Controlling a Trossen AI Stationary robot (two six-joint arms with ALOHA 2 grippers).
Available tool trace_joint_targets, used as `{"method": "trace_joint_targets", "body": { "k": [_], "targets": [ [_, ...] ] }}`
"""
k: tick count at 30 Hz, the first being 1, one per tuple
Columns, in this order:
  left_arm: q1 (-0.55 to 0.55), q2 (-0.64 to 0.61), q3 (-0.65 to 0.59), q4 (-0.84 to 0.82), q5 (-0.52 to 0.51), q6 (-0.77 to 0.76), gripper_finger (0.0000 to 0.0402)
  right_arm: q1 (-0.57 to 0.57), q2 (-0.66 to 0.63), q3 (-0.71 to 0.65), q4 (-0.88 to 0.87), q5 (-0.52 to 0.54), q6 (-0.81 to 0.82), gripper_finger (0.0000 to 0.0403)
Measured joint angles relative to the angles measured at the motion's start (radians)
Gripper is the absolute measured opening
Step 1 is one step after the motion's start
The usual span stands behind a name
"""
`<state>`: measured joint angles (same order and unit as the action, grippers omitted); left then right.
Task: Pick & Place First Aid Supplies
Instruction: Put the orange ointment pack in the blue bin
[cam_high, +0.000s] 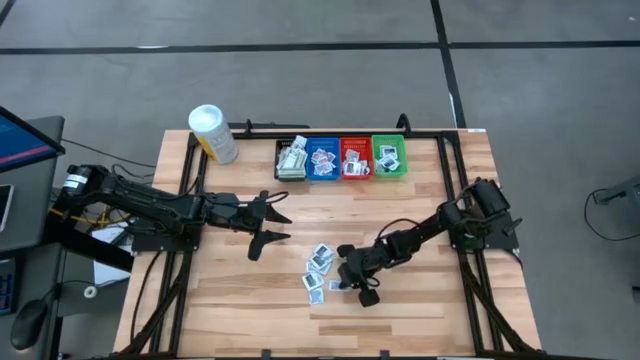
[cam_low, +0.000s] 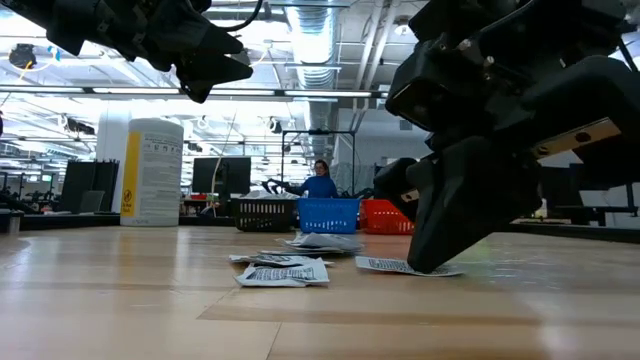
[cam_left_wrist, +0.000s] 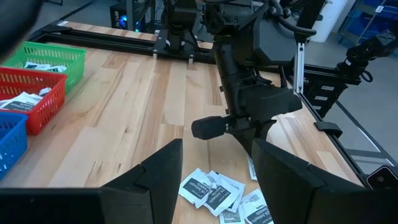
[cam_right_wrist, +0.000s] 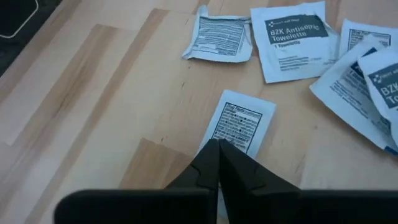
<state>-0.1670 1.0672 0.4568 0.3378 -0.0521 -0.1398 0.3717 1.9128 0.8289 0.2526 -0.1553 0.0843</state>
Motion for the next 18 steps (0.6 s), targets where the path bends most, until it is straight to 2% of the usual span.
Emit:
{"method": "trace_joint_targets", "body": {
  "k": [8, 14, 18],
  "targets": [
    [0.0, 0.0, 0.0, 0.0, 0.0, 0.0, 0.0195, 0.003, -0.063, -0.006, -0.059, 0.033, -0.019, 0.0001],
    [0.0, 0.0, 0.0, 0.0, 0.0, 0.0, 0.0195, 0.023, -0.116, -0.006, -0.098, 0.108, -0.071, 0.0001],
    [0.0, 0.0, 0.0, 0.0, 0.0, 0.0, 0.0195, 0.035, -0.123, -0.005, -0.1, 0.111, -0.11, 0.0006]
  ]
}}
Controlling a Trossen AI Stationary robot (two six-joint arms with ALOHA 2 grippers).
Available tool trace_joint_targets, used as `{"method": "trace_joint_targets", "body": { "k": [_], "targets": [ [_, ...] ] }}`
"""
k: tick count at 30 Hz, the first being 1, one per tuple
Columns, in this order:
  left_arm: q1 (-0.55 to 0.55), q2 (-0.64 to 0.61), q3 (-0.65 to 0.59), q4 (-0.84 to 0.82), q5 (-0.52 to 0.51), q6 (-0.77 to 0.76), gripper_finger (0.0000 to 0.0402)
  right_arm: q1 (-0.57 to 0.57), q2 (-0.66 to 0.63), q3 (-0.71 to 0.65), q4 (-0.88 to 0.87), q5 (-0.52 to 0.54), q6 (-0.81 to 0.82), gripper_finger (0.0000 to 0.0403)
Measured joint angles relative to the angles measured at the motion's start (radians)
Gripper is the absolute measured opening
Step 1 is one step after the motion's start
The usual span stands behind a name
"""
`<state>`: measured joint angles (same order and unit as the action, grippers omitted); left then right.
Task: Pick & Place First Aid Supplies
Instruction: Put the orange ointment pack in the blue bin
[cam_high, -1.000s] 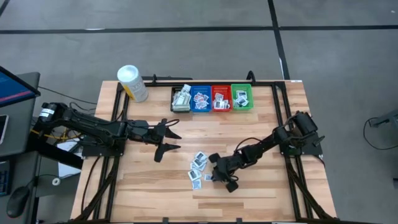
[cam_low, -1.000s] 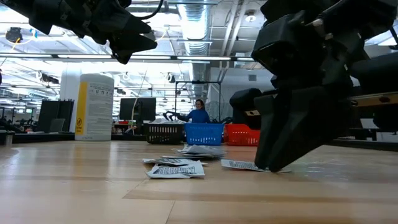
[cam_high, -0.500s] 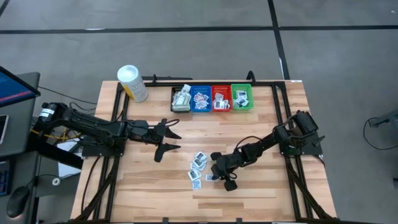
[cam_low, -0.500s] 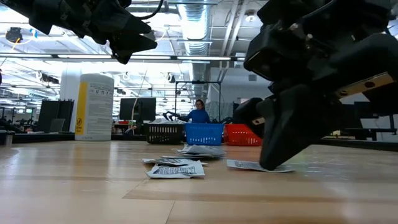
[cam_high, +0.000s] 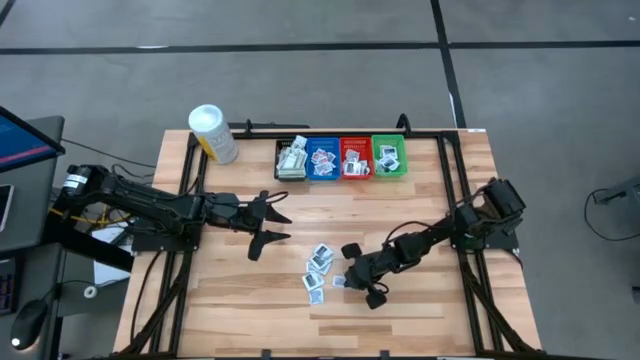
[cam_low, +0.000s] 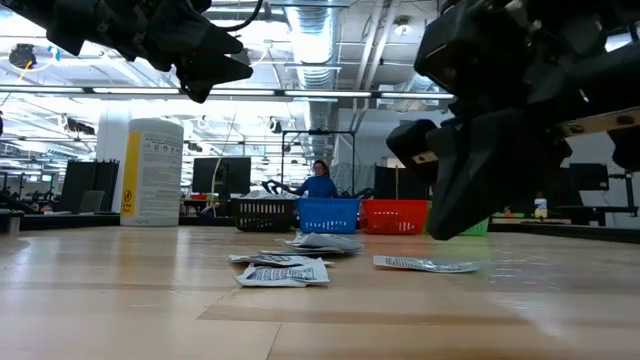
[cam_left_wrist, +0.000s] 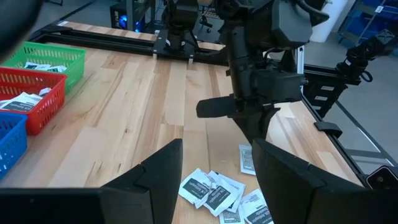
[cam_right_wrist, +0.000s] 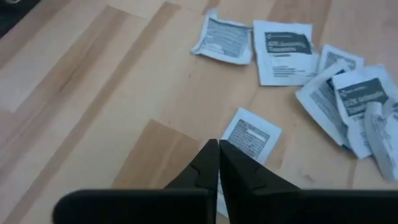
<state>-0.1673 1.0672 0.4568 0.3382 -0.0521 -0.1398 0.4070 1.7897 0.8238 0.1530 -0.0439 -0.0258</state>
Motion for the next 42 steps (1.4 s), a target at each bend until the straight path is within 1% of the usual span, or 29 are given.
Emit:
{"method": "trace_joint_targets", "body": {
  "k": [5, 9, 15, 19, 22, 25, 28, 31, 42],
  "targets": [
    [0.0, 0.0, 0.0, 0.0, 0.0, 0.0, 0.0195, -0.001, 0.01, 0.0, -0.024, 0.007, -0.004, 0.0039],
    [0.0, 0.0, 0.0, 0.0, 0.0, 0.0, 0.0195, -0.001, 0.011, 0.002, -0.011, 0.044, -0.011, 0.0081],
    [0.0, 0.0, 0.0, 0.0, 0.0, 0.0, 0.0195, -0.002, 0.018, 0.002, -0.013, 0.044, -0.011, 0.0149],
    [0.0, 0.0, 0.0, 0.0, 0.0, 0.0, 0.0195, -0.002, 0.058, 0.005, -0.005, 0.038, 0.007, 0.0187],
    [0.0, 0.0, 0.0, 0.002, 0.0, 0.0, 0.0195, -0.003, 0.092, 0.007, 0.01, 0.032, 0.048, 0.0205],
    [0.0, 0.0, 0.0, 0.003, 0.0, 0.0, 0.0195, -0.004, 0.108, 0.007, 0.019, 0.042, 0.068, 0.0211],
    [0.0, 0.0, 0.0, 0.003, 0.0, 0.0, 0.0195, -0.004, 0.109, 0.007, 0.015, 0.037, 0.069, 0.0203],
    [0.0, 0.0, 0.0, 0.003, 0.0, 0.0, 0.0195, -0.004, 0.109, 0.007, 0.012, 0.039, 0.07, 0.0178],
    [0.0, 0.0, 0.0, 0.003, 0.0, 0.0, 0.0195, -0.006, 0.112, 0.006, 0.002, 0.049, 0.107, 0.0028]
  ]
}}
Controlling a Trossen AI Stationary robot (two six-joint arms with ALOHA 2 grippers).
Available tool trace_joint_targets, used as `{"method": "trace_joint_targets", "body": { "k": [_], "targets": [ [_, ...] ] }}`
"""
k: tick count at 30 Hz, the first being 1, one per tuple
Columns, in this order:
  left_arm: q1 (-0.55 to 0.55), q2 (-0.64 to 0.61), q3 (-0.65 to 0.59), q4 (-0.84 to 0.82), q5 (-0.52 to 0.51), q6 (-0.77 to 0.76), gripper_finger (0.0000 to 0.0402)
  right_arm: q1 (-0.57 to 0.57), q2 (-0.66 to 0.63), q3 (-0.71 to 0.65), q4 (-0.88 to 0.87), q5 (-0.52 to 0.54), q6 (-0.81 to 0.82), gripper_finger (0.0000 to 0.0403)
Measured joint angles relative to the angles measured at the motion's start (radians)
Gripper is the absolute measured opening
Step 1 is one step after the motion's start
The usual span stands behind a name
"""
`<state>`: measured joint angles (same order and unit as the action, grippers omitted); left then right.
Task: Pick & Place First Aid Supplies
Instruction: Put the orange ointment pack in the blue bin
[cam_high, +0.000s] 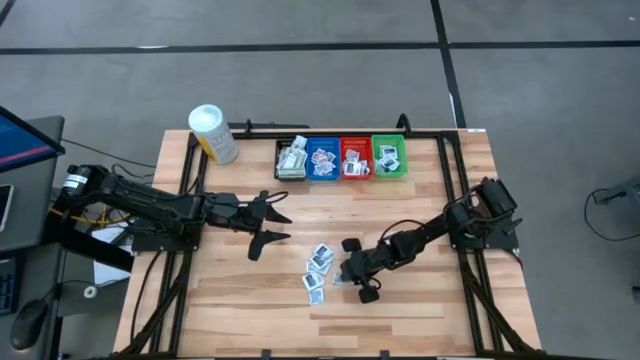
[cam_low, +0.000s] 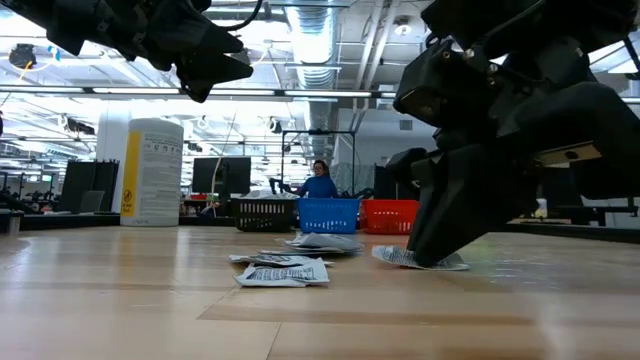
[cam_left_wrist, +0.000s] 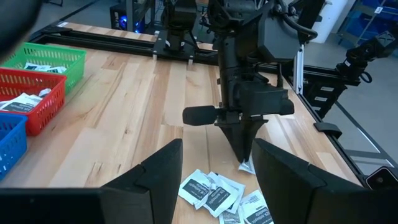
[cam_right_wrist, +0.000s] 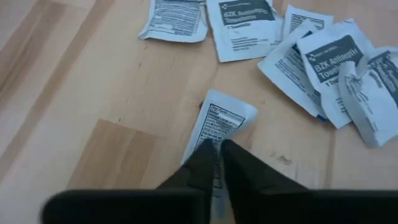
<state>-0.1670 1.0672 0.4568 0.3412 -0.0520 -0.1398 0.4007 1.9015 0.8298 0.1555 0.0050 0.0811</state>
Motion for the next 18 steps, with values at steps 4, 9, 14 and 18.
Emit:
{"method": "trace_joint_targets", "body": {
  "k": [4, 9, 14, 18],
  "targets": [
    [0.0, 0.0, 0.0, 0.0, 0.0, 0.0, 0.0195, -0.005, 0.0, 0.0, -0.001, -0.003, 0.043, 0.0007],
    [0.0, 0.0, 0.0, 0.0, 0.0, 0.0, 0.0195, -0.005, -0.017, -0.002, -0.001, -0.003, 0.079, 0.0005],
    [0.0, 0.0, 0.0, 0.002, 0.0, -0.002, 0.0195, -0.021, -0.061, -0.005, -0.008, -0.012, 0.078, 0.0003],
    [0.0, 0.0, 0.0, 0.04, 0.0, -0.075, 0.0195, -0.036, -0.112, -0.009, -0.02, -0.022, 0.071, 0.0002]
  ]
}}
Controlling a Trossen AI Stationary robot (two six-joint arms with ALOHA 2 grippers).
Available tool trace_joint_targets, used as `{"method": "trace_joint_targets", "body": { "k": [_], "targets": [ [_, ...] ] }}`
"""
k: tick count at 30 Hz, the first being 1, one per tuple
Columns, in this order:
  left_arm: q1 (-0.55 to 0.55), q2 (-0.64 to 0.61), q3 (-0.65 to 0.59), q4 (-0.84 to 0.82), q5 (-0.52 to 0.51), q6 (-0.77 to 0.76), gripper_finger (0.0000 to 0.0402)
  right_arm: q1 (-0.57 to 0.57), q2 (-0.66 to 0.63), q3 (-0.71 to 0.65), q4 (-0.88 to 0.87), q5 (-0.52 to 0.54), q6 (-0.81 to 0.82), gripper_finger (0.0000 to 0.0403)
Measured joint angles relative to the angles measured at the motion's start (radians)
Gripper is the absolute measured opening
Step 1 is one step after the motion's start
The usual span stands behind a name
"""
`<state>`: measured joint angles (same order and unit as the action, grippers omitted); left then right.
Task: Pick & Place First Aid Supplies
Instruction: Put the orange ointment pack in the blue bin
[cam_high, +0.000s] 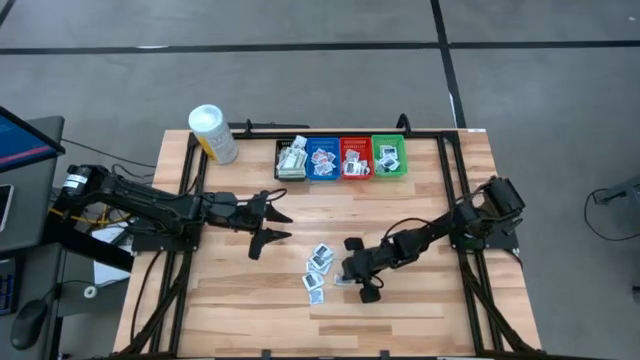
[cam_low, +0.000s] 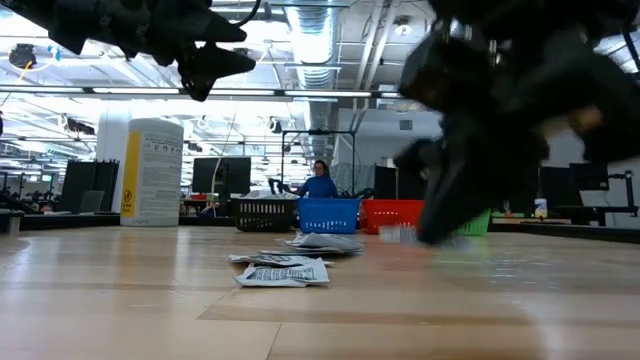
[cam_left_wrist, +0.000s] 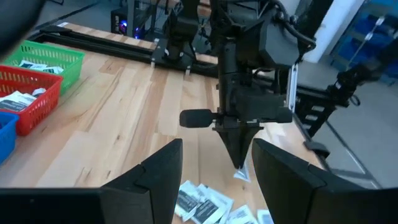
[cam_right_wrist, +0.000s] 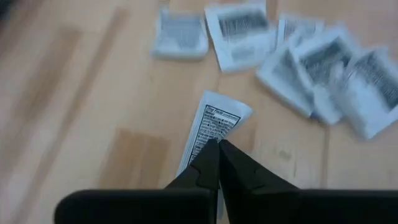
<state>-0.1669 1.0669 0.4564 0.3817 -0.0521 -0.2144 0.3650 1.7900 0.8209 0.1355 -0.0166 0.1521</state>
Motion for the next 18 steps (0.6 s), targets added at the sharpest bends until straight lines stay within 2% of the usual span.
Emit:
{"method": "trace_joint_targets", "body": {
  "k": [11, 15, 18],
  "targets": [
    [0.0, 0.0, 0.0, 0.063, 0.0, -0.031, 0.0195, -0.099, -0.179, 0.004, 0.038, 0.01, -0.055, 0.0001],
    [0.0, 0.0, 0.0, 0.143, 0.0, -0.088, 0.0195, -0.153, -0.26, 0.004, 0.147, 0.01, -0.037, 0.0],
    [0.0, 0.0, 0.0, 0.209, 0.0, -0.117, 0.0195, -0.201, -0.307, 0.005, 0.274, -0.054, 0.042, 0.0]
  ]
}}
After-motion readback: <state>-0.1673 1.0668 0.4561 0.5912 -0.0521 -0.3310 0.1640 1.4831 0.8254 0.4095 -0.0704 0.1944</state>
